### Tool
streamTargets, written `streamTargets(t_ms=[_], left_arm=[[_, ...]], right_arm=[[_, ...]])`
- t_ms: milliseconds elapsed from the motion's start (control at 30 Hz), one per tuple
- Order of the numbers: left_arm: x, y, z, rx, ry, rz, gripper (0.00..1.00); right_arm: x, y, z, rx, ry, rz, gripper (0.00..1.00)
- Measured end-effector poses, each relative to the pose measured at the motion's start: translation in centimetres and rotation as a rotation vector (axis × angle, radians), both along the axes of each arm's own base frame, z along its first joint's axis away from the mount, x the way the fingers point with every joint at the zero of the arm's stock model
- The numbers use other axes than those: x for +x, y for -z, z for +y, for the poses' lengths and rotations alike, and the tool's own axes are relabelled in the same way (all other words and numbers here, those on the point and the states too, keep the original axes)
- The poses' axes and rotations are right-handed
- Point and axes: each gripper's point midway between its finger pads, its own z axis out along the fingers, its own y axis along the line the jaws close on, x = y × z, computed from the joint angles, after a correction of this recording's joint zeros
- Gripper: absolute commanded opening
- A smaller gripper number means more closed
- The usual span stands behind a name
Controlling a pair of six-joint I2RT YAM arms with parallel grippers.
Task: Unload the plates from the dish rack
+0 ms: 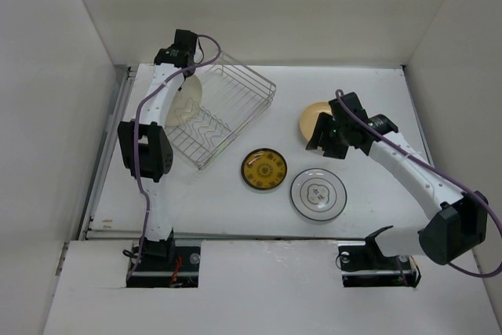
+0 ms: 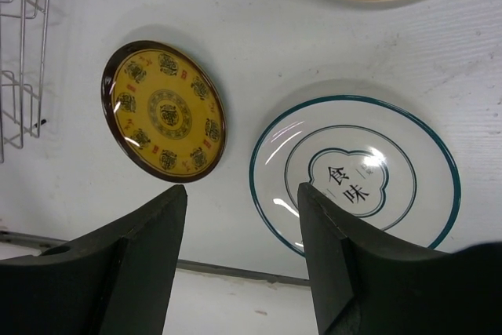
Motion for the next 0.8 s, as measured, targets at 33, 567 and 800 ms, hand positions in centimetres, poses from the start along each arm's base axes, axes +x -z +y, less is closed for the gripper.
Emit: streamTargets(t_ms=[33,567,800], left_arm=[[0.0,-0.2,0.1,0.006,-0.006,-0.007,0.14],[-2.6,-10.1,-1.0,-0.01,0.025,-0.225,0.0],[-5.1,-12.5,-4.6,-0.206,0.157,-0.219,0.0]], right_arm=[[0.0,0.0,0.1,0.003,-0.001,-0.002,0.65],[-0.1,-0.3,1.2,0.026,-0.028,-0.011,0.66],[-0.3,-0.9,2.8,0.06,-0.095,-0.038,0.79]])
